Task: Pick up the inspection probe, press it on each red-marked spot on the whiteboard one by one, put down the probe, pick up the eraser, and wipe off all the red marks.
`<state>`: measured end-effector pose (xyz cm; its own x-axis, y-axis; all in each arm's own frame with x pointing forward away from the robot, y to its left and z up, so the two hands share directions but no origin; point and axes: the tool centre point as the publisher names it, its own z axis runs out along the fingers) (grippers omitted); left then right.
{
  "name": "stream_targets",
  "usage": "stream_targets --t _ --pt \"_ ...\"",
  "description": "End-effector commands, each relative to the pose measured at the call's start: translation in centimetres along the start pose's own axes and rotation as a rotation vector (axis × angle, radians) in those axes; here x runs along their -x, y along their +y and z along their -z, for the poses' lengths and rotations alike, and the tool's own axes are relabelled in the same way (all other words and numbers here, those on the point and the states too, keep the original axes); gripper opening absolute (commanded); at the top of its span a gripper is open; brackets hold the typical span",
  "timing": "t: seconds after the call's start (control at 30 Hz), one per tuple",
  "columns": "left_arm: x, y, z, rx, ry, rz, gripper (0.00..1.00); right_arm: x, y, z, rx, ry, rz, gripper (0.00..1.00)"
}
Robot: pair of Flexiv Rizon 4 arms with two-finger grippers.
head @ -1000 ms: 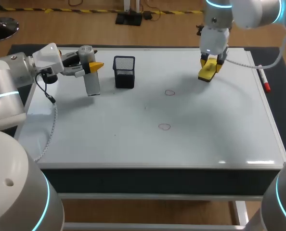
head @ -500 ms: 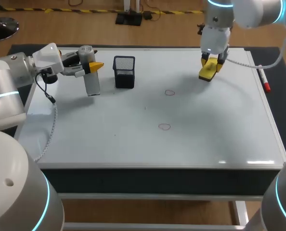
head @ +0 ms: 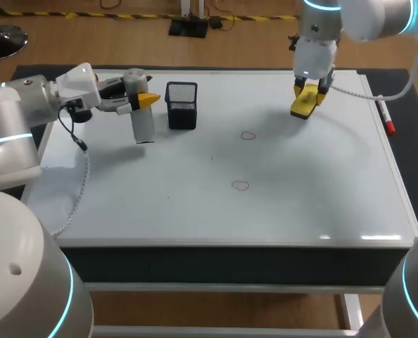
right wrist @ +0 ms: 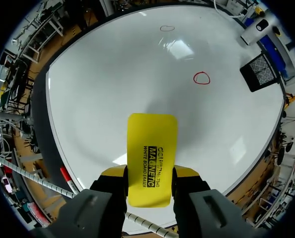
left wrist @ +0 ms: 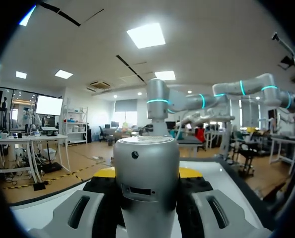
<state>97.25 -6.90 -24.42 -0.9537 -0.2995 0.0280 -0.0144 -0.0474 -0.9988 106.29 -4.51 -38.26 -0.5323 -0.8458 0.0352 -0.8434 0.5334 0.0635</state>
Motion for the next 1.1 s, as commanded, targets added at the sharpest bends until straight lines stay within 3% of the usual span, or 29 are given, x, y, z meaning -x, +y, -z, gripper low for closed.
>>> stream_targets --t 0.03,0.5,0.8,1.1 --pt "-0.3 0.0 -2.5 -0.001 0.047 -0.005 0.00 -0.1 -0.1 0.1 -0.002 0.001 0.003 0.00" --pt "-4.3 -0.1 -9.8 -0.032 0.247 0.006 0.00 -0.1 -0.1 0.1 -0.002 0.001 0.003 0.00" --pt "-5.5 -0.1 -13.7 -0.036 0.331 0.007 0.00 -0.1 -0.1 0.1 -0.002 0.001 0.003 0.00" --pt "-5.7 1.0 -15.5 -0.035 0.366 0.033 0.00 -0.1 -0.1 0.1 -0.002 0.001 0.003 0.00"
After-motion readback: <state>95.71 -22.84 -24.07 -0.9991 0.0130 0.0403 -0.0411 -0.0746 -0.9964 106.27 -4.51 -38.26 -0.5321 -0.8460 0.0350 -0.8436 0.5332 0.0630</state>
